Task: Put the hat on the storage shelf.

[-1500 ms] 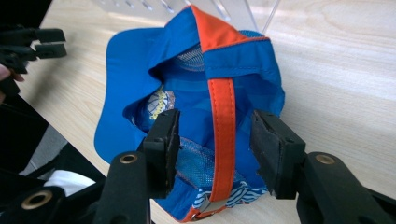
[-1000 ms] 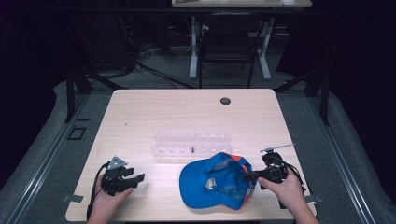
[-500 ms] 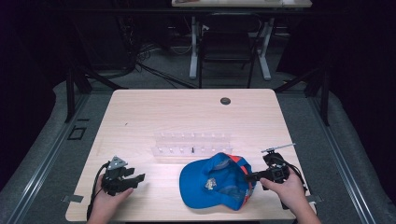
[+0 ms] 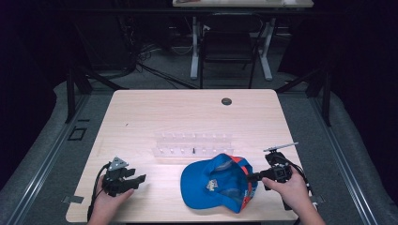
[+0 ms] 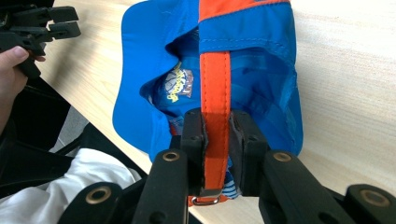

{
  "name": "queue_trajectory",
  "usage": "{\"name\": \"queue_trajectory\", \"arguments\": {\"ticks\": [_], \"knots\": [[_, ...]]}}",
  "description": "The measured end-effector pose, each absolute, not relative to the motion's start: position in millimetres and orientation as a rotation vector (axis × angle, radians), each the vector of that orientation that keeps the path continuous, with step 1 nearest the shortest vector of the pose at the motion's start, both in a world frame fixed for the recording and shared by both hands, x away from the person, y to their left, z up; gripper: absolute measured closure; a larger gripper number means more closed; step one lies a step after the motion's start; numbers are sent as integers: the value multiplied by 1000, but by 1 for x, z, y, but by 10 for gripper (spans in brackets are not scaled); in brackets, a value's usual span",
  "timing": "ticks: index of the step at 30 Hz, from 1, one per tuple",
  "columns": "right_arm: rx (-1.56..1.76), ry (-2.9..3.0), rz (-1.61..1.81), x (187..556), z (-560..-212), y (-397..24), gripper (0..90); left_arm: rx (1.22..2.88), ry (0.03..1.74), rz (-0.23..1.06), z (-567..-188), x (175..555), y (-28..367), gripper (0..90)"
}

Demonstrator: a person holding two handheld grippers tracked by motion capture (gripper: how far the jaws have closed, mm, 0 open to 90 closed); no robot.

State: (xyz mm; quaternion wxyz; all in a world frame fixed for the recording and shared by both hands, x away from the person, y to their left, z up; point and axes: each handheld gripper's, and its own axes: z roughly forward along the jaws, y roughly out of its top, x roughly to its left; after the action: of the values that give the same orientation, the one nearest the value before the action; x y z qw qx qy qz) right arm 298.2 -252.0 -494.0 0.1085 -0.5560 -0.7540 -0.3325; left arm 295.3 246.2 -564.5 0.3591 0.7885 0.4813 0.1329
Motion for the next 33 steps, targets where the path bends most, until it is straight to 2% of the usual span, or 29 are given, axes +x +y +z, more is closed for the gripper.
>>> {"name": "queue_trajectory", "arguments": {"ticks": [17, 33], "knots": [[-1707, -2093, -872, 304, -470, -251, 772, 2036, 1241, 349, -565, 295, 245, 447], [-1739, -2029, -794, 318, -432, -246, 773, 2031, 1241, 338, -565, 295, 246, 446]]}}
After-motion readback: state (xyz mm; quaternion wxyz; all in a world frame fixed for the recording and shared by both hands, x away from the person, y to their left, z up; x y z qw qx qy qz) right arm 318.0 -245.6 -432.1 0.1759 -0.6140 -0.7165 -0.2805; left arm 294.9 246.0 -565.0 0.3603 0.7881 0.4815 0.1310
